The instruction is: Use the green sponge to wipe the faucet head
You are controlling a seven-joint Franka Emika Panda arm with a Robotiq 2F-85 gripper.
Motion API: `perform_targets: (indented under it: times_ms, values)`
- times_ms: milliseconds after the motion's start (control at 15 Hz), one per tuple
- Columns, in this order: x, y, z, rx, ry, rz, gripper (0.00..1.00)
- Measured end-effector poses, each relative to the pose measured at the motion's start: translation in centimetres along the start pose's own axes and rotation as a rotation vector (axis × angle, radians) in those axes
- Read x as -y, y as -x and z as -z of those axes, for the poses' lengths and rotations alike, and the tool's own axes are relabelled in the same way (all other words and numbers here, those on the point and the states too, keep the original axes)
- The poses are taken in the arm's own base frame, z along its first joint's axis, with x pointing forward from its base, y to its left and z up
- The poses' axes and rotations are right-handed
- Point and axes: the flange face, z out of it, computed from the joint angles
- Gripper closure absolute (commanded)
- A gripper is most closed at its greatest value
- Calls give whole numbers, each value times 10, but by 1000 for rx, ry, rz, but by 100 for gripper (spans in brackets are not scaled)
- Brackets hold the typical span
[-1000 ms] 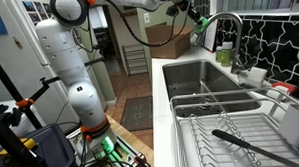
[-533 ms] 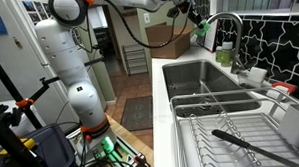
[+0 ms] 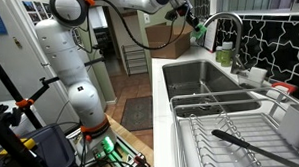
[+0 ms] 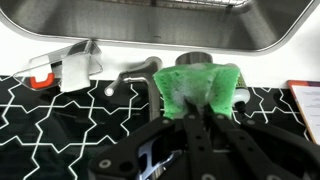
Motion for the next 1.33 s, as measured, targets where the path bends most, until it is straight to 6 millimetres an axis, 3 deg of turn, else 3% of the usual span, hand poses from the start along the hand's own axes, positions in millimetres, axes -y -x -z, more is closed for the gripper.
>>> perform_targets:
  times_ms: [200, 467, 667, 1067, 1333]
  values:
    - [4, 6, -6, 9, 12, 23, 94]
    - [-6, 5, -9, 7, 34, 22, 94]
    - [-11, 6, -8, 8, 37, 17, 94]
    - [0, 8, -6, -3, 20, 31, 94]
    - [-6, 2, -3, -30, 16, 21, 94]
